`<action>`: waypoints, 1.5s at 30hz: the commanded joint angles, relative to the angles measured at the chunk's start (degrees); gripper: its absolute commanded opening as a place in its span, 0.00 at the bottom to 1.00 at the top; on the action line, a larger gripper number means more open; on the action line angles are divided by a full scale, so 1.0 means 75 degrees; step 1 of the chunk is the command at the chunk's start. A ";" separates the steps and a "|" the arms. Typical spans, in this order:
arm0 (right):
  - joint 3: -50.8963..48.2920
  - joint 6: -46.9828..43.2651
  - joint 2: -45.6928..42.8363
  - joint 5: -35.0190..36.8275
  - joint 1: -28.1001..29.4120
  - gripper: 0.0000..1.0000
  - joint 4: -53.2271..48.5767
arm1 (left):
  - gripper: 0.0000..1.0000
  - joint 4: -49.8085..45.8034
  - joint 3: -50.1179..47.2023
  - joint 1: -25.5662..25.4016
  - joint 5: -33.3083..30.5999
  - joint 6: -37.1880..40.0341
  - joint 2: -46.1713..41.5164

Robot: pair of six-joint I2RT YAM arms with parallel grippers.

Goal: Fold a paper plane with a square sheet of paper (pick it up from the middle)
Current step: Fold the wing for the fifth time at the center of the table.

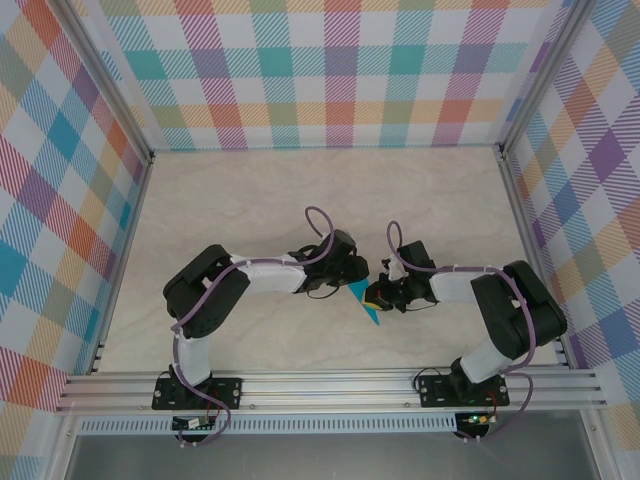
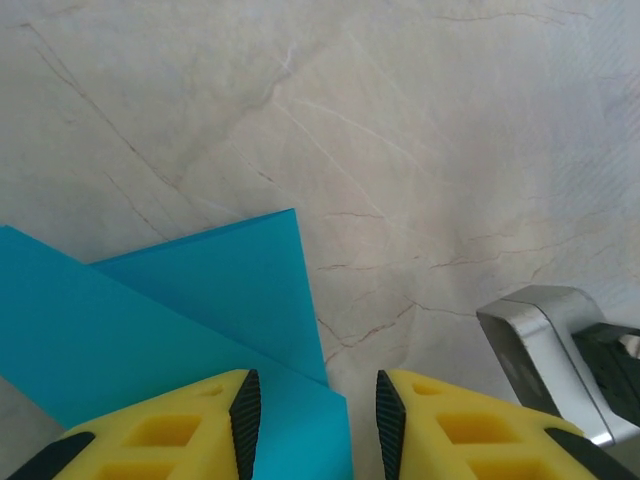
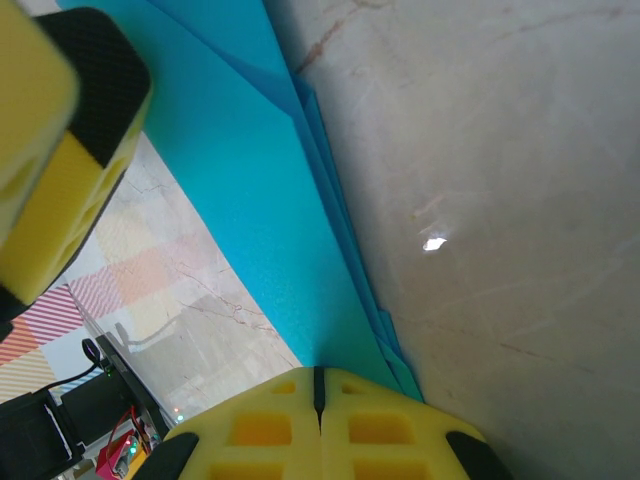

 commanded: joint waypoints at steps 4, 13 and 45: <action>-0.0266 0.0048 -0.0023 0.0431 0.0010 0.00 -0.0445 | 0.37 -0.0274 0.0169 -0.0068 -0.0511 -0.0135 0.0359; -0.0064 0.0051 -0.0556 0.0238 0.0010 0.00 -0.0743 | 0.35 -0.0533 0.0027 0.0008 -0.0712 -0.0242 0.0494; -0.0457 -0.0038 -0.0121 -0.0348 0.0116 0.01 -0.0351 | 0.35 -0.0222 -0.0357 0.0102 -0.0572 -0.0414 0.0437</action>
